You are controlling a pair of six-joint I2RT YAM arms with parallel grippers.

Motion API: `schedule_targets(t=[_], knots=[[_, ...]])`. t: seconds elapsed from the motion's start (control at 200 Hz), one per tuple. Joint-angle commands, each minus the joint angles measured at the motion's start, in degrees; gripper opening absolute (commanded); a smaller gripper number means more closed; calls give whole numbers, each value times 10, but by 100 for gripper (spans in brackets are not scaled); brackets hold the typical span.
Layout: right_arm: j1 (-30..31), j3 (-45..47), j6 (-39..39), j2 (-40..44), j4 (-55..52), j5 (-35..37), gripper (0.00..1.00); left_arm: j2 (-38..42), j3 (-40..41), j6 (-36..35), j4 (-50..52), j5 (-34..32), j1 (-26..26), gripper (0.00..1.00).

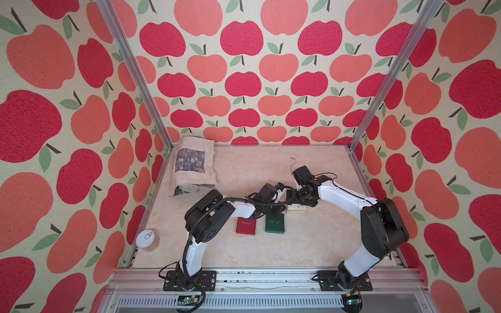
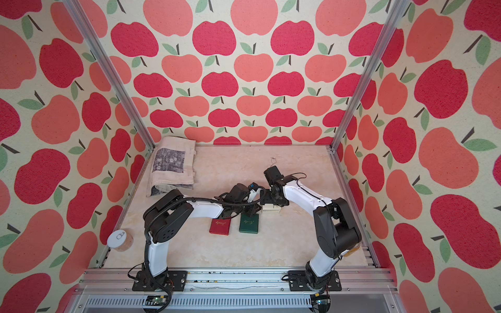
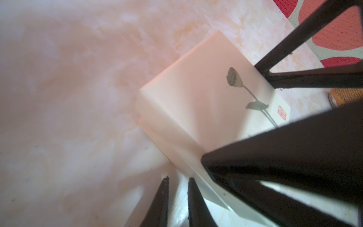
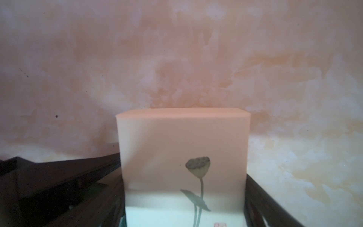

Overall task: Take the necklace out of the lift-off lid jewelry box
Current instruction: Close the lid on the jewelry box.

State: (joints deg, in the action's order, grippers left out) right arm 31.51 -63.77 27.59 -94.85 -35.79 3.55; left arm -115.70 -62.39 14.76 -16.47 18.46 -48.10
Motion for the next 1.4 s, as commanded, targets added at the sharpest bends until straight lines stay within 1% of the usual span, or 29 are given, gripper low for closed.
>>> schedule_targets(t=[0.0,0.345,0.861,1.186,1.256,1.396], knots=[[12,6,15,9,-10,-44,87,-16,-23,5,-11,8,-9,21],[12,16,15,18,4,-75,87,-16,-24,5,-10,6,-9,20],[13,11,8,-9,16,-68,87,-15,-24,4,-14,8,-9,20],[13,9,2,-28,28,-70,84,-15,-24,3,-15,9,-9,20],[13,8,0,-35,27,-67,84,-14,-23,0,-13,3,-9,20],[15,3,-2,-49,21,-56,83,3,-7,-5,-7,-19,-2,23]])
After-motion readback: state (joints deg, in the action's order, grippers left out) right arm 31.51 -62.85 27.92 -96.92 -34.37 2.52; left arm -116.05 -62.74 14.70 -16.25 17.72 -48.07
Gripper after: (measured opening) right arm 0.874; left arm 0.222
